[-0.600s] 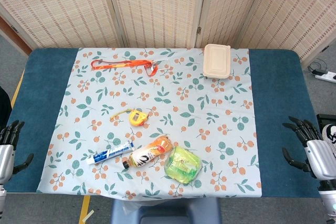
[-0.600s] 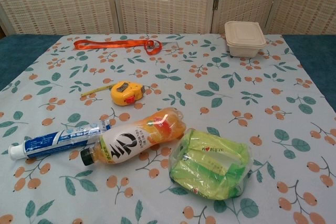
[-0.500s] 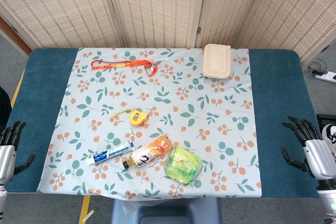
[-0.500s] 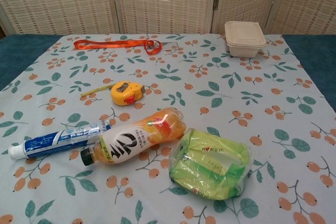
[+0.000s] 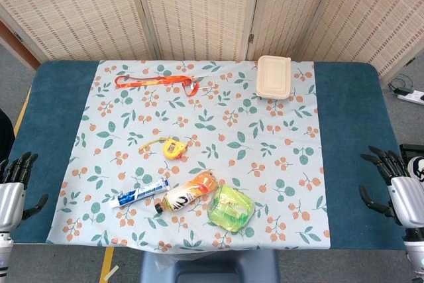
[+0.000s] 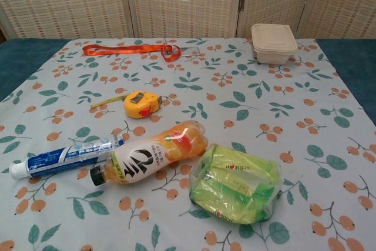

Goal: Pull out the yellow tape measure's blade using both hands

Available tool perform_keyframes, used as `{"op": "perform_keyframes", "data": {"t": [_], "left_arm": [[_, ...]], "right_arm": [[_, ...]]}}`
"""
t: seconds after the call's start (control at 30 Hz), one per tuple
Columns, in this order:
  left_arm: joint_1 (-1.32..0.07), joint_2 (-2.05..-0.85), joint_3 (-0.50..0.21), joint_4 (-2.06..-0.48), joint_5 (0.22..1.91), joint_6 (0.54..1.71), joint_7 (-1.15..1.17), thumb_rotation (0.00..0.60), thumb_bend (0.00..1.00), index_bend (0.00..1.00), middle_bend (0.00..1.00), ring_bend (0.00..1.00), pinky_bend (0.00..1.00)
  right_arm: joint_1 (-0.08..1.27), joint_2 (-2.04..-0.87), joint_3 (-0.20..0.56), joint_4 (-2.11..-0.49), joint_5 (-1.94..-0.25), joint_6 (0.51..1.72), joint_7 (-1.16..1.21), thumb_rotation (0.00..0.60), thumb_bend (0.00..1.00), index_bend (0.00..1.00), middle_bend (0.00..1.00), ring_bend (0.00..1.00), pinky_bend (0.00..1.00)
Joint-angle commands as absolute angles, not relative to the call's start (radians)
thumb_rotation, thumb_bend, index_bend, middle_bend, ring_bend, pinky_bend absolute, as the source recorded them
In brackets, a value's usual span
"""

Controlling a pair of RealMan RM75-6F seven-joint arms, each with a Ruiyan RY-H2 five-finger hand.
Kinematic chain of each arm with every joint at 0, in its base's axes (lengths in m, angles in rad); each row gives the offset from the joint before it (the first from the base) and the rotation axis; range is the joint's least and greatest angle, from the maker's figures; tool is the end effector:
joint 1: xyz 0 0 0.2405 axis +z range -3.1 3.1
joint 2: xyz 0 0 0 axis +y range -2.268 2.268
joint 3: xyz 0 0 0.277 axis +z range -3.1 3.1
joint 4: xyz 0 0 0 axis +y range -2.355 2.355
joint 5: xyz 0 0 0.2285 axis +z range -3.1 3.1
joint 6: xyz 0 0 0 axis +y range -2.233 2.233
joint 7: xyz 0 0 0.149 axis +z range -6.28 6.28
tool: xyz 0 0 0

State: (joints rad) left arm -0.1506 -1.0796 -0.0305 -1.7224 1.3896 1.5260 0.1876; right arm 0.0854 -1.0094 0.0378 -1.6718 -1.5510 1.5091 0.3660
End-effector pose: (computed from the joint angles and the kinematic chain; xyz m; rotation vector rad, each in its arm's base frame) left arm -0.3188 0.2037 0.1624 -1.3609 -0.8111 -0.8179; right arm -0.3250 -0.1859 0.1812 1.3055 -1.1183 1.1779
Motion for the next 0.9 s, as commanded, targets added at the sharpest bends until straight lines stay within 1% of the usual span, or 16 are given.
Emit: {"op": "perform_keyframes", "data": {"t": [0.03,0.23,0.4,0.57,0.67,0.8,0.9], "left_arm": [[-0.180,-1.078,-0.043,-1.721,1.408,1.490,0.191,0.600,0.34,0.09,0.10,0.13,0.00],[-0.296,-1.108,-0.094,-1.684,1.432,1.360,0.210,0.600,0.34,0.10,0.10,0.13,0.00],[-0.430,-1.174,-0.140,-1.607,1.440,1.212,0.226,0.600,0.34,0.12,0.10,0.13,0.00],[-0.556,-1.253,-0.168,-1.512,1.439,1.068,0.213,0.600,0.34,0.10,0.10,0.13,0.00],[-0.626,-1.294,-0.172,-1.452,1.447,0.982,0.179,0.600,0.34,0.08,0.10,0.11,0.00],[-0.710,-1.346,-0.167,-1.373,1.456,0.872,0.117,0.600,0.34,0.06,0.06,0.08,0.00],[-0.762,-1.391,-0.156,-1.307,1.456,0.805,0.140,0.600,0.34,0.03,0.04,0.06,0.00]], "right_arm": [[0.086,-1.008,0.042,-1.673,-1.547,1.506,0.367,0.600,0.47,0.21,0.11,0.10,0.00],[0.093,-1.001,0.050,-1.681,-1.544,1.496,0.369,0.600,0.47,0.21,0.11,0.10,0.00],[0.095,-0.993,0.051,-1.694,-1.547,1.491,0.367,0.600,0.47,0.21,0.11,0.10,0.00],[0.091,-0.988,0.051,-1.704,-1.544,1.491,0.358,0.600,0.47,0.21,0.11,0.10,0.00],[0.089,-0.985,0.051,-1.707,-1.540,1.488,0.355,0.600,0.47,0.21,0.11,0.10,0.00],[0.086,-0.983,0.053,-1.710,-1.533,1.489,0.354,0.600,0.47,0.21,0.11,0.10,0.00],[0.083,-0.982,0.054,-1.711,-1.529,1.491,0.352,0.600,0.47,0.21,0.11,0.10,0.00]]}}
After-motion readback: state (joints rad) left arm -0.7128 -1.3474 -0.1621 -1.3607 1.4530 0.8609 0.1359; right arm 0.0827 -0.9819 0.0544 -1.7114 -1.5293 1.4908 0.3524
